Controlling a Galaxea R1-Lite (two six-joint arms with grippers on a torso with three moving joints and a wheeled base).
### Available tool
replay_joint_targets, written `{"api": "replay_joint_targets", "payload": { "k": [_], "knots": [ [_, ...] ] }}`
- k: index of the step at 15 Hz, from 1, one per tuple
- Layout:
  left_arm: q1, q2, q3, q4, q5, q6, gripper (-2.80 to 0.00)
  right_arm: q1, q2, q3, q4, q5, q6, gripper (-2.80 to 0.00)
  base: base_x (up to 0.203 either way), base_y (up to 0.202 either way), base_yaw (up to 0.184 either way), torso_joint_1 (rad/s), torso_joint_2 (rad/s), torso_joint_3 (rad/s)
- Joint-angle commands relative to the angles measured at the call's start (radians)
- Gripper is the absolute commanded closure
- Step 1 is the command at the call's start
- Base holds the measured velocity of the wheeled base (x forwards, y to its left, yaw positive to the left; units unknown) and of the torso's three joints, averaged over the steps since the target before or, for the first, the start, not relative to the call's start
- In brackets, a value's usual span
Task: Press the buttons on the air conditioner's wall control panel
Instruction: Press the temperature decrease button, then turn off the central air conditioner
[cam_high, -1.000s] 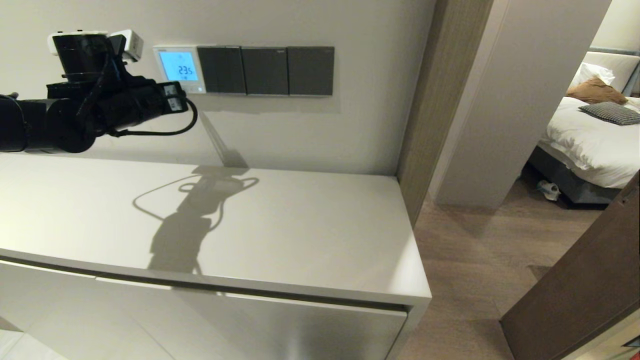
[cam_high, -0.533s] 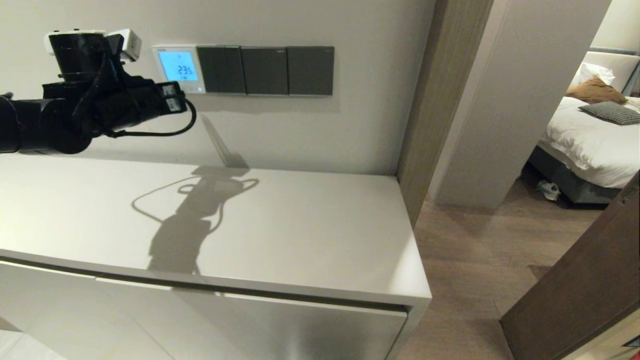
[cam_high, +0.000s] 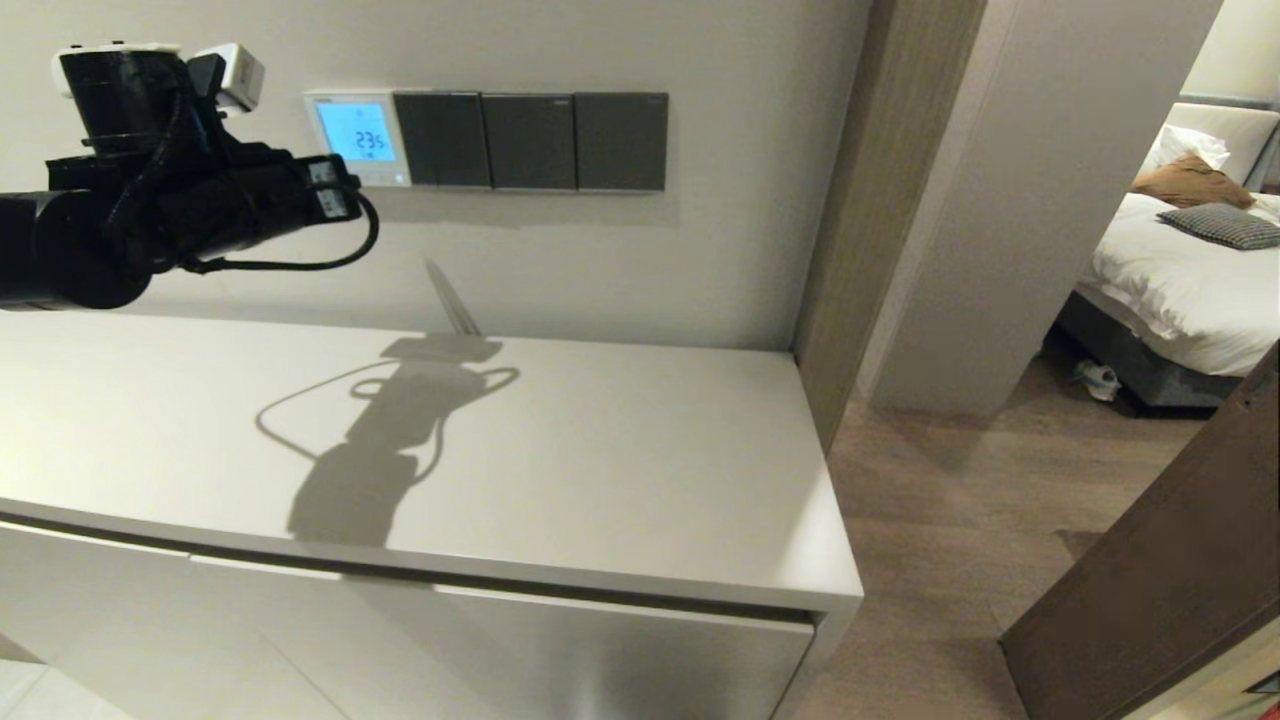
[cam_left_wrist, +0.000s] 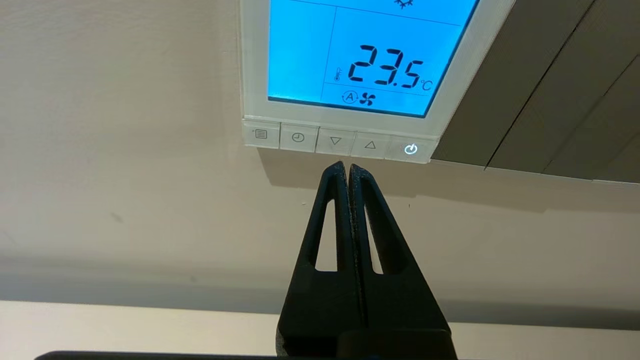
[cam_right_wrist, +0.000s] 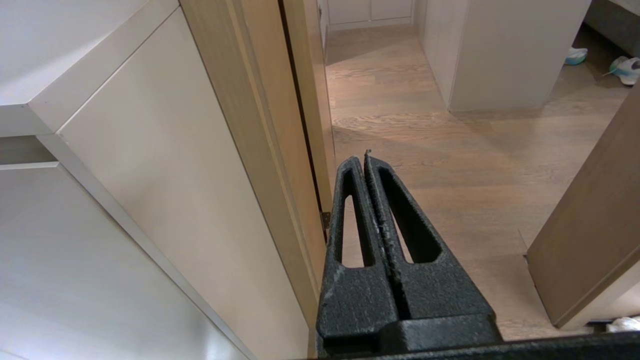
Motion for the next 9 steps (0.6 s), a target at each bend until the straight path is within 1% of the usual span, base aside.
{"api": "replay_joint_targets", "payload": {
  "k": [1, 5, 9],
  "knots": [
    [0.0, -0.047, 0.038, -0.002, -0.001, -0.001, 0.0, 0.0, 0.001, 0.002, 0.0, 0.0, 0.0, 0.0, 0.0, 0.0, 0.0, 0.0, 0.0, 0.0],
    [0.0, -0.187, 0.156, -0.002, -0.002, 0.0, 0.0, 0.0, 0.001, 0.002, 0.0, 0.0, 0.0, 0.0, 0.0, 0.0, 0.0, 0.0, 0.0, 0.0],
    [0.001, -0.395, 0.341, -0.002, -0.002, 0.014, 0.0, 0.0, 0.001, 0.002, 0.0, 0.0, 0.0, 0.0, 0.0, 0.0, 0.0, 0.0, 0.0, 0.0]
  ]
}}
